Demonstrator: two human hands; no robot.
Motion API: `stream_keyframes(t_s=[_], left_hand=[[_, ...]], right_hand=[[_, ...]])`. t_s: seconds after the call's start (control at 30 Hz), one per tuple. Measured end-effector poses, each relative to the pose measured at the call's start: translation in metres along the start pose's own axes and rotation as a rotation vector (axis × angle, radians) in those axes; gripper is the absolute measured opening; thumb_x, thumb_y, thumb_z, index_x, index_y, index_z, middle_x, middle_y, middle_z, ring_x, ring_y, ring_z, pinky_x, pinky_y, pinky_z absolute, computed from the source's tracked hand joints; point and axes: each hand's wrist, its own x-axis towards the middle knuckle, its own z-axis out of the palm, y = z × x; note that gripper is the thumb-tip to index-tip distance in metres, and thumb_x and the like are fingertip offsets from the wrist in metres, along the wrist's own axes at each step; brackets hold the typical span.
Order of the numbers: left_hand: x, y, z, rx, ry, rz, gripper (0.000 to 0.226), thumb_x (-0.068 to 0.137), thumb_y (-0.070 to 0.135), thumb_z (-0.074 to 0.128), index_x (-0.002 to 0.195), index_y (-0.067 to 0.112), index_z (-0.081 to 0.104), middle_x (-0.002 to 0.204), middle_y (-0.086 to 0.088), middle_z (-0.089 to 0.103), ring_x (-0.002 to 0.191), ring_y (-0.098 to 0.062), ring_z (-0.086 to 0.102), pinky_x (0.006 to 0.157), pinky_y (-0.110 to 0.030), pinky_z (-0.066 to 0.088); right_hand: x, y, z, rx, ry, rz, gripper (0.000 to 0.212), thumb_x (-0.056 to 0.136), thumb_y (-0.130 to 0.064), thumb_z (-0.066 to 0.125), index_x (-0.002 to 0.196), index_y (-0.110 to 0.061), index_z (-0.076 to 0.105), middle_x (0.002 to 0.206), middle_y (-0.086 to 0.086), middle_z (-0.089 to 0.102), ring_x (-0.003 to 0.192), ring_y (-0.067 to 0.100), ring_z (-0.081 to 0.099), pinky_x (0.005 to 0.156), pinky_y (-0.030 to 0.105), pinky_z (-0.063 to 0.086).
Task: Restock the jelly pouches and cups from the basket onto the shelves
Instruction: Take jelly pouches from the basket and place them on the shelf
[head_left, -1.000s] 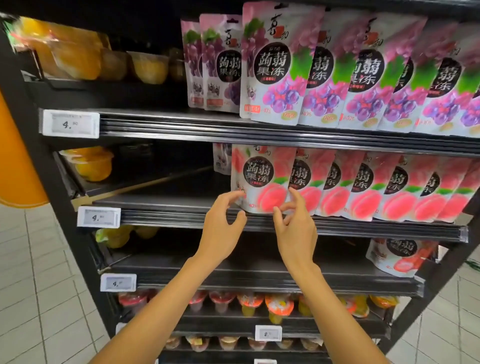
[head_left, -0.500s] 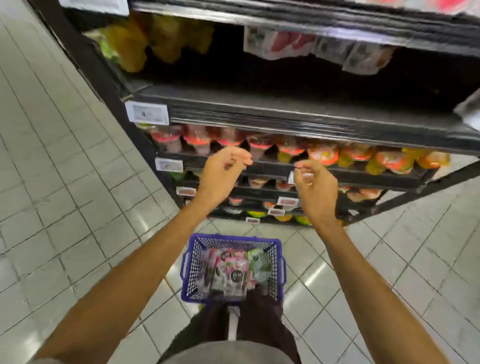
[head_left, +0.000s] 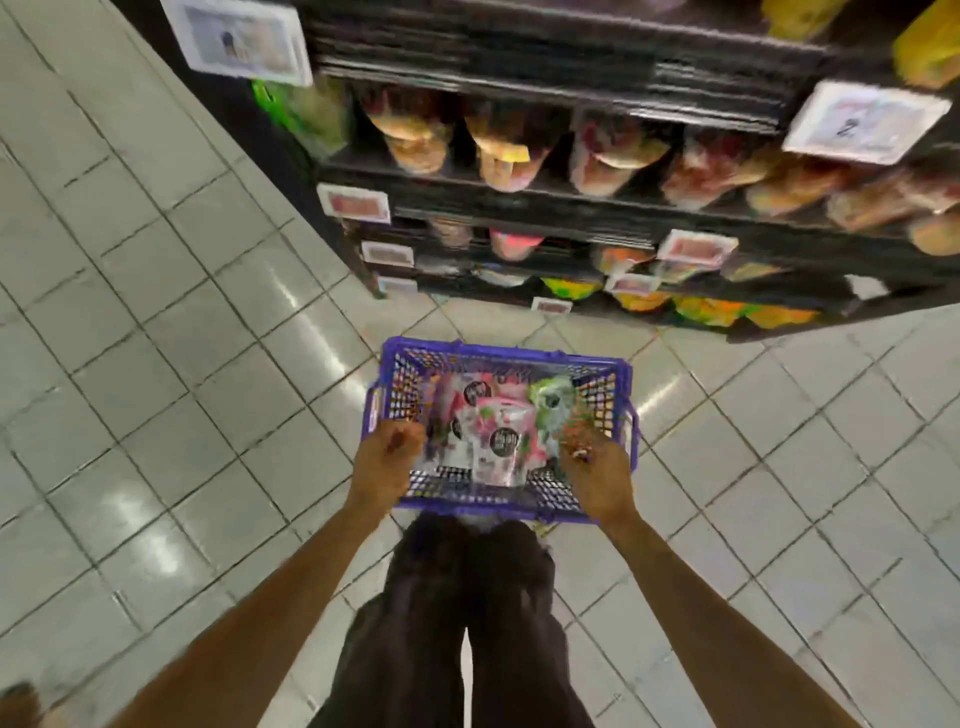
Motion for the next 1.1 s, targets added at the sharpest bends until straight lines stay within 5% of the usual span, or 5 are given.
stream_keyframes(t_s=[0.27,0.5,0.7,0.93,1.1], left_hand=[[0.062,-0.159,0.049,0.285,-0.023,-0.283,0.031,0.103,0.020,0.045,0.127,0.005,0.058,0.125,-0.019,0.062,0.117,-0.037,0.057,0.100,-0.040,0.044],[0.126,-0.231,0.074,0.524,-0.050,-0.116,0.059,0.095,0.018,0.056,0.149,0.011,0.034,0.147,-0.013,0.045,0.132,-0.033,0.045,0.107,-0.044,0.040],[0.185,-0.264,0.093,0.524,-0.001,-0.230,0.060,0.097,0.033,0.051,0.151,0.019,0.028,0.139,-0.015,0.053,0.120,-0.038,0.054,0.099,-0.047,0.047],[0.191,-0.266,0.127,0.562,0.158,-0.173,0.029,0.104,0.026,0.041,0.119,0.005,0.054,0.094,-0.019,0.070,0.070,-0.026,0.062,0.058,-0.028,0.036],[0.215,-0.268,0.121,0.555,0.074,-0.405,0.041,0.078,0.028,0.078,0.108,0.004,0.063,0.104,-0.017,0.071,0.097,-0.033,0.066,0.078,-0.038,0.053]], right_hand=[[0.083,0.119,0.116,-0.115,-0.134,0.201,0.026,0.091,-0.017,0.058,0.084,0.004,0.071,0.092,0.020,0.072,0.083,0.033,0.065,0.065,0.035,0.039],[0.131,0.192,0.189,-0.316,-0.286,0.292,0.034,0.093,-0.029,0.060,0.113,-0.003,0.065,0.115,0.016,0.068,0.109,0.031,0.063,0.086,0.032,0.040],[0.158,0.225,0.235,-0.106,-0.282,0.402,0.049,0.078,-0.036,0.078,0.104,0.005,0.066,0.101,0.020,0.070,0.093,0.035,0.068,0.083,0.045,0.055],[0.159,0.232,0.250,-0.003,-0.254,0.470,0.045,0.070,-0.039,0.083,0.095,-0.004,0.070,0.088,0.010,0.074,0.082,0.027,0.071,0.072,0.035,0.057],[0.156,0.232,0.243,0.188,-0.280,0.483,0.015,0.076,-0.032,0.081,0.079,-0.023,0.070,0.070,-0.005,0.072,0.069,0.013,0.069,0.070,0.031,0.057]])
